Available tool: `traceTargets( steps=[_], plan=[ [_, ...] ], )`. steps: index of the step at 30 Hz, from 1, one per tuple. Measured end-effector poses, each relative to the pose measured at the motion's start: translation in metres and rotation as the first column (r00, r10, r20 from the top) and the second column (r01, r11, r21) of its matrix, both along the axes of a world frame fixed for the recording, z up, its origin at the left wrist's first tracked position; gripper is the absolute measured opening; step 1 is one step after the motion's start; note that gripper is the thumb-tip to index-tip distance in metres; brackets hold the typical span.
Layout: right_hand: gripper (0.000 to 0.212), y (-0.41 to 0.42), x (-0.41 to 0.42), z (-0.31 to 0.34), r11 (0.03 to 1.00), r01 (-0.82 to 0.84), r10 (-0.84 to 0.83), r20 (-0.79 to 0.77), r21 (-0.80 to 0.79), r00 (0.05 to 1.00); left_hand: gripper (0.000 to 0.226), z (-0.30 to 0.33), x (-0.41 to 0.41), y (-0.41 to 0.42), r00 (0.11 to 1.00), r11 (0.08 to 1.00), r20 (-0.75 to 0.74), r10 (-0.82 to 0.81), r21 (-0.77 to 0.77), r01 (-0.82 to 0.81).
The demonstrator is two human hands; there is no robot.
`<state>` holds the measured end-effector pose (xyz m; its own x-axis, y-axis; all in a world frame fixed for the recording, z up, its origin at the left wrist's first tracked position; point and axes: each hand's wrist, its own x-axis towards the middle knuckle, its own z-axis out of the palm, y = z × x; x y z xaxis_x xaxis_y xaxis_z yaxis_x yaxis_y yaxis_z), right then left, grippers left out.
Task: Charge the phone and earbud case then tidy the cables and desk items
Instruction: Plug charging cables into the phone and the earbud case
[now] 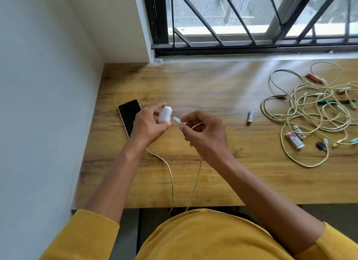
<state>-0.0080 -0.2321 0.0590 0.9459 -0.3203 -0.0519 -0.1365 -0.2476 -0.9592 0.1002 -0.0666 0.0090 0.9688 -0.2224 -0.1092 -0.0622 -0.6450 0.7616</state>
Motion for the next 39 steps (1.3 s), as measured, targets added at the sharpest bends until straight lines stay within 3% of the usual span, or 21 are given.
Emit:
traceTargets(
  steps=[8, 13, 24, 39],
  plan=[
    [0.012, -0.002, -0.006, 0.006, 0.99, 0.018, -0.013, 0.038, -0.139, 0.999, 0.064, 0.027, -0.04, 0.021, 1.0, 0.96, -0.009, -0.016, -0.279, 0.013],
    [0.015, -0.001, -0.008, 0.021, 0.97, -0.025, 0.051, 0.1, -0.24, 0.994, 0.063, 0.04, -0.053, 0.026, 0.999, 0.937, 0.028, -0.031, -0.347, 0.039],
    [0.016, 0.002, -0.009, 0.033, 0.957, -0.014, 0.054, 0.131, -0.289, 0.99, 0.068, 0.049, -0.062, 0.027, 0.99, 0.955, 0.139, -0.016, -0.29, 0.056],
    [0.013, 0.0, -0.007, 0.036, 0.953, -0.009, 0.053, 0.138, -0.303, 0.989, 0.07, 0.056, -0.062, 0.019, 0.983, 0.959, 0.184, -0.013, -0.276, 0.065]
  ],
)
